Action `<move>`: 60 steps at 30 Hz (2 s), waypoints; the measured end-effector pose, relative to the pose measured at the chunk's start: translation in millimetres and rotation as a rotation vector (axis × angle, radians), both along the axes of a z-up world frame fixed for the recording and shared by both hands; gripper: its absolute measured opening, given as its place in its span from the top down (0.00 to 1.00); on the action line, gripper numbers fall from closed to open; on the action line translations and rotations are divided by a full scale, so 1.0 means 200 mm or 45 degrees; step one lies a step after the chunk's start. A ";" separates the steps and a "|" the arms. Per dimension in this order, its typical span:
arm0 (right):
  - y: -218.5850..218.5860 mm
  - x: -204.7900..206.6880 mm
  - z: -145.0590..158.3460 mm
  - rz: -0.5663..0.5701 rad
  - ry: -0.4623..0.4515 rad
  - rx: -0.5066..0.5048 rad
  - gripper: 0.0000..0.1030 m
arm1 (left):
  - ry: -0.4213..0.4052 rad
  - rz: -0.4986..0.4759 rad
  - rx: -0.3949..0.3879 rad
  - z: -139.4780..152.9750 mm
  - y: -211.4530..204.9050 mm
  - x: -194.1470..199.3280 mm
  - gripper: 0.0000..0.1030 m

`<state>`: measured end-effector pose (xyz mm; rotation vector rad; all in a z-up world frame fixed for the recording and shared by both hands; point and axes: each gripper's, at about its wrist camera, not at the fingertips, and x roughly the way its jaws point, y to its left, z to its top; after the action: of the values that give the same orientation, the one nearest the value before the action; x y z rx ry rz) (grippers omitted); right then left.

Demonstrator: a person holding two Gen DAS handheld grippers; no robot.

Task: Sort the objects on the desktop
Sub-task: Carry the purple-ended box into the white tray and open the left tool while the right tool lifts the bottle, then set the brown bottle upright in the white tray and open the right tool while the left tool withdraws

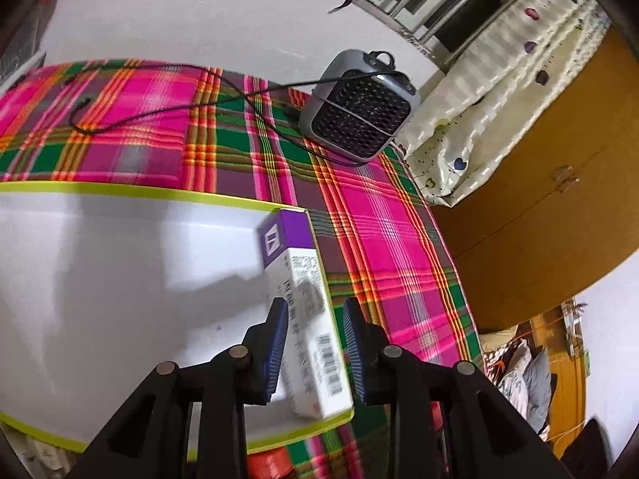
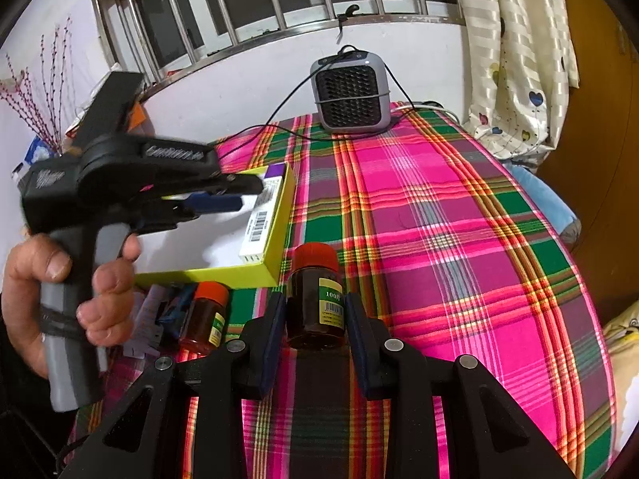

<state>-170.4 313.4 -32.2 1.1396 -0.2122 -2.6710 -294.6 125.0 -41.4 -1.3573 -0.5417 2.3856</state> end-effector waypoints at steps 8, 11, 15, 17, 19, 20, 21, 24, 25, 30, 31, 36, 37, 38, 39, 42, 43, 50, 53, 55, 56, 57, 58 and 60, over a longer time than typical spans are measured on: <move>-0.10 -0.03 0.01 0.043 0.008 0.002 0.69 | 0.176 0.040 -0.172 0.11 -0.17 0.23 0.72; -0.16 -0.05 0.03 0.072 0.019 -0.003 0.69 | 0.250 0.090 -0.270 0.15 -0.24 0.31 0.72; -0.26 -0.10 0.05 0.118 0.031 -0.005 0.69 | 0.317 0.142 -0.363 0.19 -0.33 0.37 0.72; -0.32 -0.12 0.06 0.139 0.034 -0.002 0.69 | 0.336 0.178 -0.389 0.20 -0.39 0.39 0.72; -0.37 -0.15 0.07 0.164 0.037 -0.001 0.69 | 0.356 0.215 -0.409 0.20 -0.46 0.41 0.72; -0.41 -0.17 0.07 0.183 0.038 0.003 0.69 | 0.364 0.237 -0.419 0.21 -0.49 0.42 0.72; -0.44 -0.18 0.07 0.195 0.039 0.006 0.69 | 0.368 0.252 -0.426 0.21 -0.51 0.43 0.72; -0.53 -0.21 0.08 0.232 0.036 0.011 0.69 | 0.371 0.293 -0.447 0.20 -0.58 0.44 0.72; -0.56 -0.22 0.08 0.247 0.035 0.015 0.69 | 0.370 0.309 -0.444 0.20 -0.61 0.44 0.72; -0.71 -0.28 0.09 0.304 0.032 0.026 0.69 | 0.347 0.360 -0.439 0.15 -0.74 0.45 0.72; -0.75 -0.30 0.09 0.316 0.031 0.032 0.69 | 0.341 0.366 -0.436 0.15 -0.76 0.46 0.72; -0.89 -0.38 0.08 0.369 0.015 0.032 0.69 | 0.311 0.407 -0.427 0.11 -0.86 0.47 0.72; -0.92 -0.40 0.08 0.376 0.010 0.033 0.69 | 0.310 0.414 -0.429 0.11 -0.88 0.47 0.72; -0.96 -0.42 0.08 0.384 0.005 0.037 0.69 | 0.309 0.424 -0.428 0.11 -0.90 0.48 0.72; -0.99 -0.44 0.07 0.396 0.001 0.037 0.69 | 0.305 0.436 -0.425 0.11 -0.93 0.48 0.72; -1.07 -0.51 0.06 0.423 -0.035 0.017 0.69 | 0.292 0.474 -0.425 0.09 -0.99 0.49 0.72; -1.09 -0.52 0.05 0.427 -0.044 0.014 0.69 | 0.285 0.485 -0.422 0.09 -1.01 0.48 0.72; -1.24 -0.66 0.00 0.461 -0.147 -0.043 0.69 | 0.231 0.572 -0.380 0.04 -1.15 0.47 0.72; -1.29 -0.69 0.00 0.458 -0.146 -0.049 0.69 | 0.219 0.581 -0.374 0.03 -1.17 0.47 0.72; -1.32 -0.71 -0.01 0.449 -0.145 -0.022 0.69 | 0.213 0.584 -0.367 0.02 -1.18 0.46 0.72; -1.32 -0.71 -0.01 0.451 -0.147 -0.020 0.69 | 0.213 0.587 -0.364 0.02 -1.18 0.46 0.72; -1.32 -0.71 -0.01 0.455 -0.144 -0.015 0.69 | 0.214 0.590 -0.364 0.03 -1.18 0.47 0.72; -1.33 -0.72 -0.01 0.460 -0.141 -0.012 0.69 | 0.215 0.594 -0.363 0.03 -1.18 0.47 0.72; -1.36 -0.75 -0.01 0.475 -0.144 -0.018 0.69 | 0.212 0.596 -0.360 0.02 -1.19 0.46 0.72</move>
<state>-319.6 41.8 -34.1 1.1932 -0.0319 -2.2799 -202.5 -112.2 -36.6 -1.2247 -0.5377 3.0207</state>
